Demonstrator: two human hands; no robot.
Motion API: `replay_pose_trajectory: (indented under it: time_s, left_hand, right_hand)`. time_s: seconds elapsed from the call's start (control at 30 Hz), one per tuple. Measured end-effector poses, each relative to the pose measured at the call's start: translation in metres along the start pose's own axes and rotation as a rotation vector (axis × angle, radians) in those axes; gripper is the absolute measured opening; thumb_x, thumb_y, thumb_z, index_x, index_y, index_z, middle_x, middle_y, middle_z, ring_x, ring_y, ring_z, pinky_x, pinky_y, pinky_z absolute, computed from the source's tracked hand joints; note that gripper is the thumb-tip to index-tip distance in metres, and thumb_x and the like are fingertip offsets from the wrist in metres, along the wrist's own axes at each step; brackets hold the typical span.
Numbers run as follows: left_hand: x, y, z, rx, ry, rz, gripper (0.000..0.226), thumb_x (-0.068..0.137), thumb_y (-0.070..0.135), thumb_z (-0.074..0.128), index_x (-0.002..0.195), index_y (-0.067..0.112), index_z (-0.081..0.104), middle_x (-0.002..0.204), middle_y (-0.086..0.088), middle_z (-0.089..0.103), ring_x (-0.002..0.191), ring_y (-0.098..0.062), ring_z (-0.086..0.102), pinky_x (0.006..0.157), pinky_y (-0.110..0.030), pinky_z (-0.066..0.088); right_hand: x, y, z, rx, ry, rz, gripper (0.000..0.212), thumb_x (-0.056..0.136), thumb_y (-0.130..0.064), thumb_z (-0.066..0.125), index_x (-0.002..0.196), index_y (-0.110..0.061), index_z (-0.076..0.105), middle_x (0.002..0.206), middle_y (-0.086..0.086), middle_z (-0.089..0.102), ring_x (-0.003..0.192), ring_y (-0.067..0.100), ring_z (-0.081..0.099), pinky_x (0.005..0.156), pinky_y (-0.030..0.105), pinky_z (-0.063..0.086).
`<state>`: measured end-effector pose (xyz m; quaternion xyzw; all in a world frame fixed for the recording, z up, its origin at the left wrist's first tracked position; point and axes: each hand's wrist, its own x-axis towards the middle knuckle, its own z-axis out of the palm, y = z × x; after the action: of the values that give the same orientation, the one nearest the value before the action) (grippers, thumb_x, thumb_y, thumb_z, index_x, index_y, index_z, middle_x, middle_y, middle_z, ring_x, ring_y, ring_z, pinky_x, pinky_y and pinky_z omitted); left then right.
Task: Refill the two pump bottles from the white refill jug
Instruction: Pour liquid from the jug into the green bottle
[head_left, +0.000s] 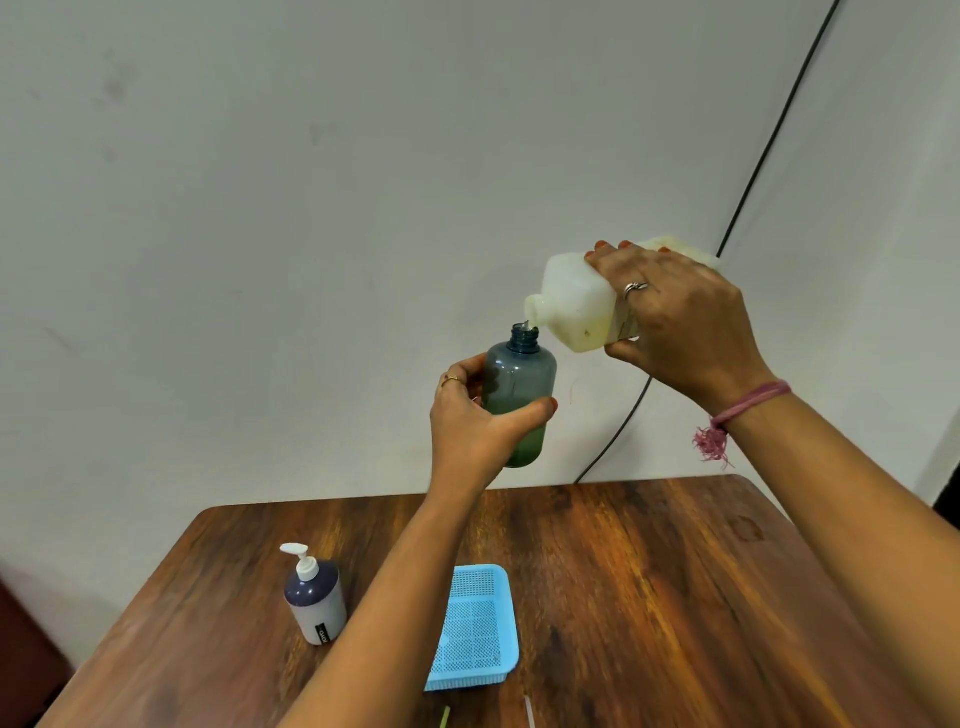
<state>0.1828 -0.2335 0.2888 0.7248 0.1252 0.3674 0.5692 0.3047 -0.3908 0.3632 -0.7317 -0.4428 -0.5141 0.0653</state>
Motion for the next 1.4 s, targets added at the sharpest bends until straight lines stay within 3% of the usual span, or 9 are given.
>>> replay_pose_trajectory:
  time_s: [0.3,0.73,0.9,0.97,1.07,1.3,1.4]
  left_hand:
    - [-0.001,-0.001,-0.003,-0.002,0.01,-0.01,0.072,0.06,0.023,0.088,0.116,0.03,0.045,0.11,0.015,0.052,0.091,0.006,0.054,0.06,-0.003,0.045]
    - [-0.008,-0.014,-0.027,-0.013,0.033,-0.052,0.072,0.058,0.025,0.089,0.118,0.025,0.05,0.11,0.012,0.058,0.097,0.0,0.058,0.073,-0.011,0.05]
    - [-0.015,-0.03,-0.051,0.0,0.023,-0.077,0.072,0.057,0.026,0.09,0.118,0.026,0.051,0.114,0.009,0.06,0.105,-0.007,0.059,0.087,-0.023,0.053]
    - [-0.019,-0.038,-0.063,0.006,0.005,-0.093,0.073,0.057,0.026,0.089,0.12,0.024,0.051,0.116,0.008,0.061,0.107,-0.01,0.06,0.09,-0.028,0.054]
    - [-0.027,-0.05,-0.082,0.006,-0.023,-0.115,0.079,0.057,0.026,0.09,0.126,0.018,0.052,0.121,0.003,0.061,0.11,-0.014,0.06,0.093,-0.034,0.054]
    - [-0.066,-0.096,-0.134,0.009,-0.08,-0.211,0.074,0.059,0.018,0.089,0.124,0.018,0.052,0.119,0.005,0.063,0.108,-0.01,0.062,0.092,-0.032,0.054]
    - [-0.091,-0.121,-0.151,0.005,-0.102,-0.265,0.073,0.059,0.012,0.089,0.122,0.014,0.054,0.118,0.003,0.064,0.106,-0.009,0.063,0.09,-0.028,0.054]
  right_hand:
    - [-0.003,-0.009,0.001,0.021,-0.015,0.048,0.077,0.06,-0.022,0.087,0.129,-0.005,0.056,0.122,0.014,0.065,0.107,0.033,0.064,0.088,0.043,0.052]
    - [-0.019,-0.053,0.013,0.196,-0.072,0.29,0.083,0.055,-0.028,0.088,0.129,-0.008,0.056,0.119,0.011,0.067,0.097,0.032,0.067,0.073,0.037,0.055]
    - [-0.032,-0.086,0.021,0.327,-0.172,0.467,0.077,0.064,-0.036,0.081,0.133,-0.021,0.051,0.116,0.001,0.065,0.094,0.023,0.062,0.065,0.019,0.038]
    - [-0.038,-0.102,0.024,0.394,-0.21,0.562,0.074,0.065,-0.039,0.079,0.131,-0.023,0.05,0.109,0.0,0.065,0.09,0.021,0.061,0.062,0.019,0.035]
    - [-0.05,-0.126,0.028,0.499,-0.233,0.715,0.07,0.065,-0.042,0.08,0.125,-0.02,0.052,0.101,-0.002,0.062,0.085,0.018,0.058,0.058,0.017,0.036]
    - [-0.086,-0.191,0.031,0.655,-0.234,0.988,0.066,0.063,-0.043,0.083,0.114,-0.013,0.055,0.097,-0.004,0.058,0.082,0.011,0.057,0.057,0.012,0.042]
    - [-0.11,-0.221,0.032,0.694,-0.233,1.079,0.068,0.062,-0.041,0.084,0.117,-0.013,0.055,0.1,-0.005,0.058,0.087,0.011,0.059,0.061,0.016,0.049]
